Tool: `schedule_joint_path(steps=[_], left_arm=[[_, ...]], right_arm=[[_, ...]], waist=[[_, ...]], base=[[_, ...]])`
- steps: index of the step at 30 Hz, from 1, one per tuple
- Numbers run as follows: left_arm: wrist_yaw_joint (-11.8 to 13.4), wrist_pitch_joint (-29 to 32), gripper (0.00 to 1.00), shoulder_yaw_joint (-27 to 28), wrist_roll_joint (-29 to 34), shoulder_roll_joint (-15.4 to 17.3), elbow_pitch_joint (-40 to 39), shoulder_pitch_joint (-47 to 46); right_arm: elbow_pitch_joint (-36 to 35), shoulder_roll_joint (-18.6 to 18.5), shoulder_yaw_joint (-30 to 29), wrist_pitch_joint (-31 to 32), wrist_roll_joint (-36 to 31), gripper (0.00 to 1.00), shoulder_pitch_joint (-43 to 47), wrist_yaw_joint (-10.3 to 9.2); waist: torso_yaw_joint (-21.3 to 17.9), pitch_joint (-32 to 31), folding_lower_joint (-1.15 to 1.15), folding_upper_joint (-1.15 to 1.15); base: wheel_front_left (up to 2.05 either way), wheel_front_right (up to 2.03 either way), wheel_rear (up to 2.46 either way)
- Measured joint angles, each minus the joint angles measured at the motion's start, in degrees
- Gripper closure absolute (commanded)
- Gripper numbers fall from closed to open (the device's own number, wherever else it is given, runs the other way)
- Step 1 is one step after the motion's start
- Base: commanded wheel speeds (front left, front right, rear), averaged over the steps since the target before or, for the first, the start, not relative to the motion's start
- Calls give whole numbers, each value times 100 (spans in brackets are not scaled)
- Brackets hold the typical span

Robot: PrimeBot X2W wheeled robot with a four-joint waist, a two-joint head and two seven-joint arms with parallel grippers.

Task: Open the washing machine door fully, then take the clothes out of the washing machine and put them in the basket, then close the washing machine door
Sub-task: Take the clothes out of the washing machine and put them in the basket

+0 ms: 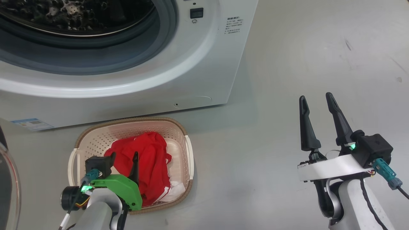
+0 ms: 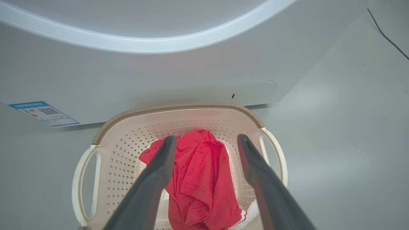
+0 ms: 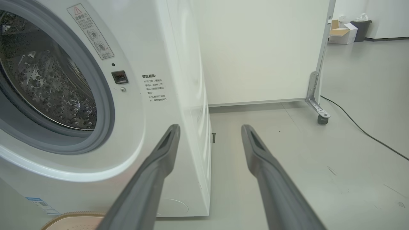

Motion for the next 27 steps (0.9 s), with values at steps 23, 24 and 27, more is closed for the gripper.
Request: schedule_joint_path(steps=[23,24,27], left_arm=[[93,-155,0,-5,241,56,-1245,389],[112,-156,0,-7,278,68,-1322,414],[154,-156,0,7,364,92,-1538,487]], right_arm=[[234,4,-126,-1,-99,0,529,-52],[240,4,-133,0,-101,0,567,-52],[261,5,-132,0,-153,0,665,-66]], waist=[[264,-1098,0,0],[268,-1146,0,0],[286,-1288,0,0]], base=[[0,0,0],[0,0,0],[0,0,0]])
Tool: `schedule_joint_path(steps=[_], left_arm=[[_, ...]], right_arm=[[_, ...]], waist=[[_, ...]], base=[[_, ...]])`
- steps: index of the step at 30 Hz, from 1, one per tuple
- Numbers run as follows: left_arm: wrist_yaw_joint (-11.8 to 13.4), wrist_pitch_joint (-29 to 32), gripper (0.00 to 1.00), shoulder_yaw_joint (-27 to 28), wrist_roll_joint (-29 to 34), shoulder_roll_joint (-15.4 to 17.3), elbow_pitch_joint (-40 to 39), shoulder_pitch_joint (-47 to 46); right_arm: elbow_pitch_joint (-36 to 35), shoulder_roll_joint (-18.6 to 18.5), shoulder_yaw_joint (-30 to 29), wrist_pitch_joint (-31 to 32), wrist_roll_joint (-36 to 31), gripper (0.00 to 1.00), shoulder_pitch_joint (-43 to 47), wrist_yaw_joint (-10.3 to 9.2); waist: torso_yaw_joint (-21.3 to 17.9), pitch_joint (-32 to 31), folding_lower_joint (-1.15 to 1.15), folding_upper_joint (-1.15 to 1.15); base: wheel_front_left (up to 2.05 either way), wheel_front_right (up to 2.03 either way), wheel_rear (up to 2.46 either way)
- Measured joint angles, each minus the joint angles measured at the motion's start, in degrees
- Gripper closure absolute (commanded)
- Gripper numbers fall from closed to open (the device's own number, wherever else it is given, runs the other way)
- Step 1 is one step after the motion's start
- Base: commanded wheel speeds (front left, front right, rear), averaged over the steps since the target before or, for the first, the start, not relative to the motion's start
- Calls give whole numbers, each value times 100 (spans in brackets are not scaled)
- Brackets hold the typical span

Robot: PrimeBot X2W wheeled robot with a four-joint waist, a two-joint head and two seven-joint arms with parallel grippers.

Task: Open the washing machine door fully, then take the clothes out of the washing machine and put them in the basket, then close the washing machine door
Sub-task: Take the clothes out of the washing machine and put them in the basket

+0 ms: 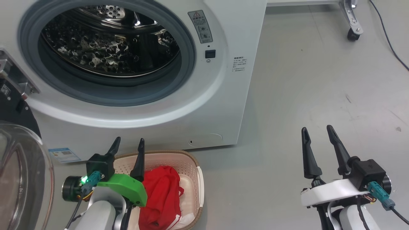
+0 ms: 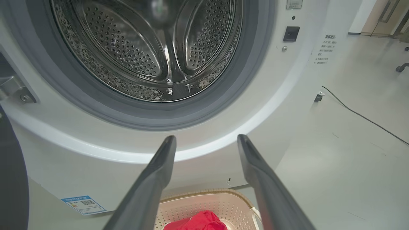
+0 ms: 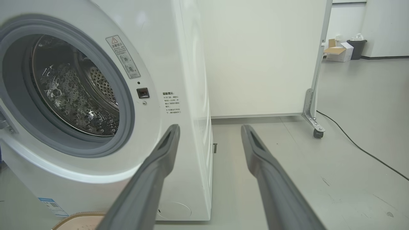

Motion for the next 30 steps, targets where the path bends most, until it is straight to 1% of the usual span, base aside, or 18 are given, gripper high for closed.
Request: schedule_joint_path(steps=[3,7,18,20,23,24,30], left_arm=[[56,-1,0,70,26,29,-250,105],[62,-1,0,99,78,100,-537,285],[163,-1,0,121,112,326,-1017,1078],[194,0,0,149,112,343,-1135,1197],[212,-1,0,220,112,371,-1317,1368],[213,-1,0,231,112,382,-1368,1414],[283,-1,0,290,111,411,-1697,1642]], right_arm=[[23,3,12,0,-1,0,75,-24],[53,5,27,0,-1,0,248,-27],[65,16,141,0,1,0,617,-86],[30,16,146,0,7,0,679,-127],[2,22,185,0,7,0,732,-134],[-5,22,189,0,7,0,738,-174],[-33,25,267,0,8,0,903,-227]], waist=[[24,-137,0,0],[67,-312,0,0],[221,-722,0,0],[253,-769,0,0],[281,-806,0,0],[283,-811,0,0],[256,-826,0,0]], base=[[0,0,0],[0,0,0],[0,0,0],[0,0,0],[0,0,0],[0,0,0],[0,0,0]])
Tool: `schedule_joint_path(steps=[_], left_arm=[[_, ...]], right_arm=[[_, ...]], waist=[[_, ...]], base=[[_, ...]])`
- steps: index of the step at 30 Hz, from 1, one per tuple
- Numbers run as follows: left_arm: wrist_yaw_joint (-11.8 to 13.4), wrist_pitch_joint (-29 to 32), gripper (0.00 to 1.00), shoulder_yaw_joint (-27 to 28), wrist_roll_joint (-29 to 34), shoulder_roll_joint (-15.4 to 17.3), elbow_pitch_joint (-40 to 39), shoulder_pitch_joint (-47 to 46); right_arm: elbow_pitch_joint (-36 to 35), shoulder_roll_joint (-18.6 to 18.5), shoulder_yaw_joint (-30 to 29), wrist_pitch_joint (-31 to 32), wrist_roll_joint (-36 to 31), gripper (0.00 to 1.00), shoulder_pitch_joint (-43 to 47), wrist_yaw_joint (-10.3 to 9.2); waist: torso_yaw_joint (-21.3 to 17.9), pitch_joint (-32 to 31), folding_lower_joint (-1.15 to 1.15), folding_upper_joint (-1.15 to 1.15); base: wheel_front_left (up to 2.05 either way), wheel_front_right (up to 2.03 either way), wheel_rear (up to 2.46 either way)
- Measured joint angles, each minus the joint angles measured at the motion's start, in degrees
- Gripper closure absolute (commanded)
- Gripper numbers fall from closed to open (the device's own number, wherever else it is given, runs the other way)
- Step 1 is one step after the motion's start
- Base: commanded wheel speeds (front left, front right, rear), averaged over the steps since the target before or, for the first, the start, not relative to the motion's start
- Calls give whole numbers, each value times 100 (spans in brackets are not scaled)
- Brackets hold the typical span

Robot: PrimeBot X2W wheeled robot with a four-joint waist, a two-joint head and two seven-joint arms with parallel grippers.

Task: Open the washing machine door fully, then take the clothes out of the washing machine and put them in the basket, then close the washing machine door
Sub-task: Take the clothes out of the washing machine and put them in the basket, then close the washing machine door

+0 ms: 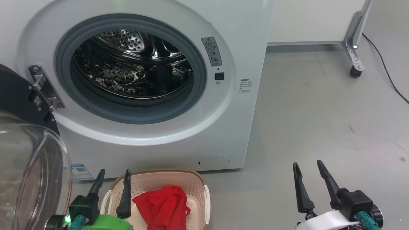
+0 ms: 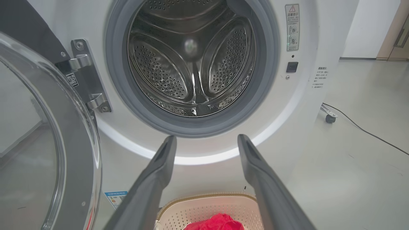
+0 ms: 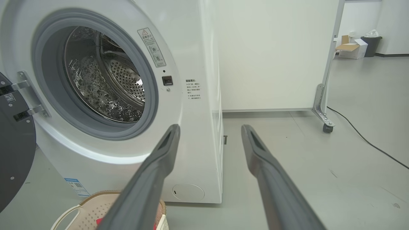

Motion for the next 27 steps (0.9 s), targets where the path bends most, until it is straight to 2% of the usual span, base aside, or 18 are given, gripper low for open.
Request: schedule_joint_path(steps=[27], left_arm=[[109,314,0,56,137,94,-890,516]], right_arm=[[-108,2,34,0,0,0,38,-109]], waist=[[-77,-64,0,0]], base=[[0,0,0]])
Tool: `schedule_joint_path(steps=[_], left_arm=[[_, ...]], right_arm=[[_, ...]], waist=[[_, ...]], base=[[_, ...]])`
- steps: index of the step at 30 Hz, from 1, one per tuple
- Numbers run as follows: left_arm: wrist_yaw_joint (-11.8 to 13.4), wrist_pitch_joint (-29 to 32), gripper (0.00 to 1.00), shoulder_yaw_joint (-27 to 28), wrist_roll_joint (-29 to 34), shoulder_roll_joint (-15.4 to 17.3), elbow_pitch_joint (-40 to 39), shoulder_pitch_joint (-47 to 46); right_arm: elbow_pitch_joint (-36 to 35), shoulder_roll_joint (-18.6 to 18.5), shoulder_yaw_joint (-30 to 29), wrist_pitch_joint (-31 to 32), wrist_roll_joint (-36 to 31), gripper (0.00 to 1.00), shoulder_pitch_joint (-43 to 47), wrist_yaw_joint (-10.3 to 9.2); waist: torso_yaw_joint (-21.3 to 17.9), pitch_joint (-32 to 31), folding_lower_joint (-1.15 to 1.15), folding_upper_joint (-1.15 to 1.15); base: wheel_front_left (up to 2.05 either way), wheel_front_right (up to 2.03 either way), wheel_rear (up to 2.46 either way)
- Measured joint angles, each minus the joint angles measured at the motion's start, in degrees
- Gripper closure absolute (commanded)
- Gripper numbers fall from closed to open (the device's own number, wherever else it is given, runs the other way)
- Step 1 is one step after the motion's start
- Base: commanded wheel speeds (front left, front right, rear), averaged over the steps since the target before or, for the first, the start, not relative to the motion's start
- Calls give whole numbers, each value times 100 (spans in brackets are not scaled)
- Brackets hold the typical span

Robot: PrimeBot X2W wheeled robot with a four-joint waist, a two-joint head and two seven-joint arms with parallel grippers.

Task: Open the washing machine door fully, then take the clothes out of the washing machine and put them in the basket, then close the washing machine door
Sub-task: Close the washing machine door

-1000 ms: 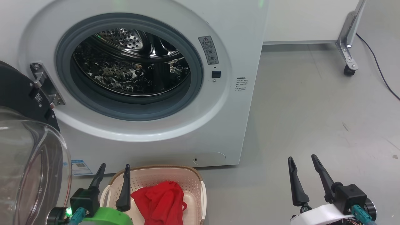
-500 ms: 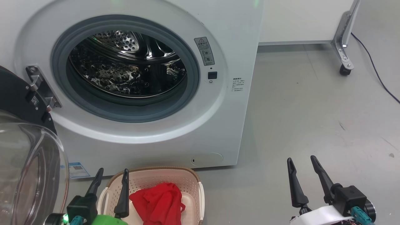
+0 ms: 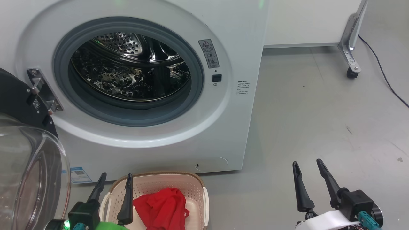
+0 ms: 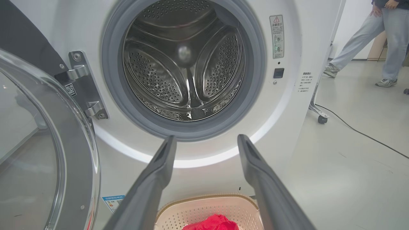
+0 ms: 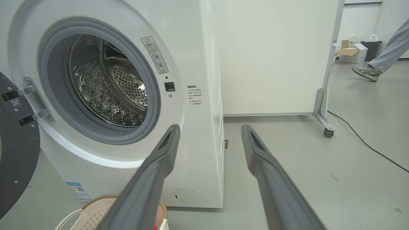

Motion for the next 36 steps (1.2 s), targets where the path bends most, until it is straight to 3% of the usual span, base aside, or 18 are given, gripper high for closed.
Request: schedule_joint_path(steps=[19,36], left_arm=[[15,189,0,51,211,8,-357,131],[64,353,0,88,300,4,-555,237]], right_arm=[[-21,0,12,0,0,0,-1,-1],[-20,0,12,0,0,0,-1,-41]], waist=[[8,-2,0,0],[11,-12,0,0]], base=[[-13,13,0],[-76,76,0]])
